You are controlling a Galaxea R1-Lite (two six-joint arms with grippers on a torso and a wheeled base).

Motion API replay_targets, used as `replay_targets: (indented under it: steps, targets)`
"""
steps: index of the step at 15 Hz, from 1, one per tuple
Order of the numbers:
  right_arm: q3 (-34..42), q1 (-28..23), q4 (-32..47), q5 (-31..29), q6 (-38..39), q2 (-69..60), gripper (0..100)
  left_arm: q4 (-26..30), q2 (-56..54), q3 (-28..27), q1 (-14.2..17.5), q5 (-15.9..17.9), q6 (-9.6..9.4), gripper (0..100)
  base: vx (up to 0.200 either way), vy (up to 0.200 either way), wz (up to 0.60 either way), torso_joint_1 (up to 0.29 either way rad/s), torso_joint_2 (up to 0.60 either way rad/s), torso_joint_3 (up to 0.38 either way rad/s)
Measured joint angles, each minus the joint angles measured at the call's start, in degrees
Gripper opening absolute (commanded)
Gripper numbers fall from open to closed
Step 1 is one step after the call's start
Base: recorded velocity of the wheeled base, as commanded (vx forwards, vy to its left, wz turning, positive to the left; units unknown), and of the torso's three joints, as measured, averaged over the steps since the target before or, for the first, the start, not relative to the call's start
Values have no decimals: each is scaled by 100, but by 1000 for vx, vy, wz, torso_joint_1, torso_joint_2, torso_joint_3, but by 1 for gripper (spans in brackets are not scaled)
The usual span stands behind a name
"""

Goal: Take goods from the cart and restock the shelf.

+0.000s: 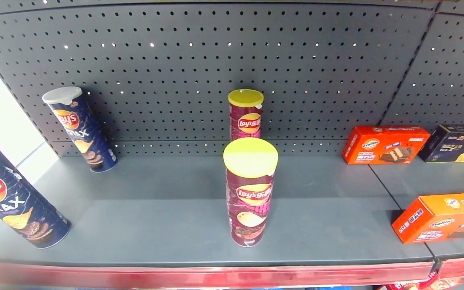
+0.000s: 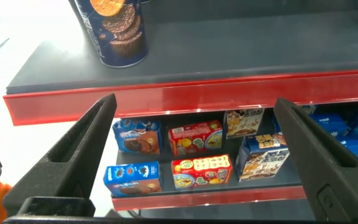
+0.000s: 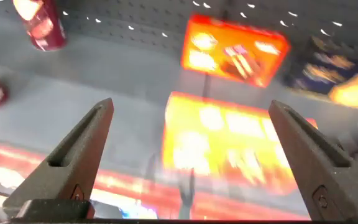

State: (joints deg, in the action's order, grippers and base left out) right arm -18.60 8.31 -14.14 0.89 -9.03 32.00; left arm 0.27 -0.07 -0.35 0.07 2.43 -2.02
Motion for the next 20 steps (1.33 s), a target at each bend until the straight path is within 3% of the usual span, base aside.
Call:
replay_targets:
  steps: [3,7,10,16,20]
  targets:
    - [555,-46,974,-89,77,-1412,100,0,0,0,0,2,0,100,0,0,0,0,0,0]
    - [1674,-18,1048,-146,413,-2426,100,-5,0,0,-5,-2,-2,100,0,0,0,0,0,0]
    - [1825,-7,1479,91,685,-2622,100,-6,0,0,0,-2,0,100,0,0,0,0,0,0]
    - [1840,17,1457,94,852,-2697,100,-6,0,2,0,-9,24,100,0,0,0,0,0,0]
    - [1842,-422,1454,94,859,-2723,100,-2,0,2,0,-7,15,100,0,0,0,0,0,0]
